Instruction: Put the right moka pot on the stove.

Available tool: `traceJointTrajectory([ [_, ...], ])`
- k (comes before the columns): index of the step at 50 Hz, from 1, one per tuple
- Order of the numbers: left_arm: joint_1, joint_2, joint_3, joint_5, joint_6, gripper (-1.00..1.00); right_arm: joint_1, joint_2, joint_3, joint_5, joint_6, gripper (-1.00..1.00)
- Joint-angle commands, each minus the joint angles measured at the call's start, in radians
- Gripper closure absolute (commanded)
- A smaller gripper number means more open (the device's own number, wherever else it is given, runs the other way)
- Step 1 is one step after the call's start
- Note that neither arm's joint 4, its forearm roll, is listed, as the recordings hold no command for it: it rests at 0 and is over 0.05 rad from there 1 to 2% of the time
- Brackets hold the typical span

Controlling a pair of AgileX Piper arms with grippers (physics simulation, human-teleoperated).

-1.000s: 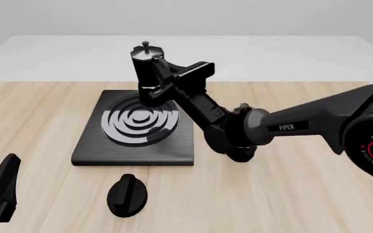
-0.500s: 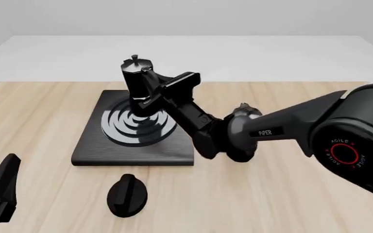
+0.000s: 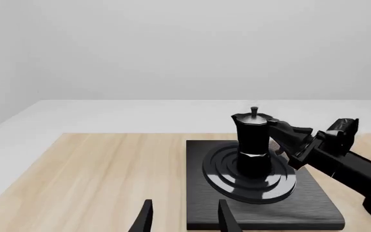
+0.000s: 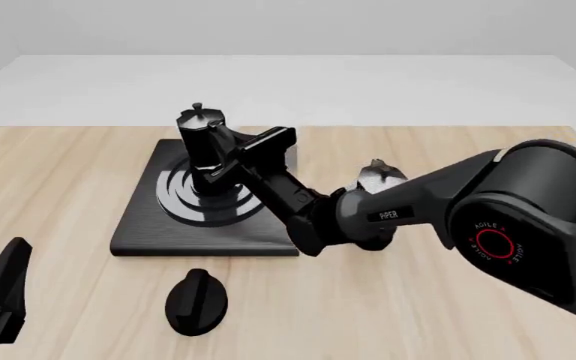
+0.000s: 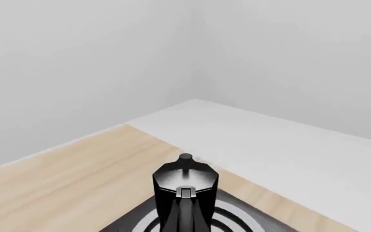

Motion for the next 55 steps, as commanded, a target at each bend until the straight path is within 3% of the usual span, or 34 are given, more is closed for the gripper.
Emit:
traceJointTrajectory([
  [1,0.000,0.000,0.000,0.000,0.000,-1.00,0.009,0.010,-0.040,-0.010,0.014,1.00],
  [23,0.000,0.000,0.000,0.000,0.000,-1.00,0.009,0.034,-0.044,0.003,0.023,1.00],
  [24,0.000,0.000,0.000,0.000,0.000,-1.00,0.004,0.033,-0.043,0.004,0.019,-1.00],
  [26,0.000,0.000,0.000,0.000,0.000,-1.00,-0.026,0.060,-0.108,0.079,-0.004,-1.00],
  [27,0.000,0.000,0.000,0.000,0.000,-1.00,-0.026,0.060,-0.108,0.079,-0.004,-1.00],
  [28,0.000,0.000,0.000,0.000,0.000,-1.00,0.002,0.027,-0.039,0.008,0.003,-1.00],
  [38,0.000,0.000,0.000,0.000,0.000,-1.00,-0.010,-0.018,-0.012,0.034,-0.013,-1.00],
  [55,0.000,0.000,0.000,0.000,0.000,-1.00,-0.016,-0.187,0.139,0.038,-0.025,-1.00],
])
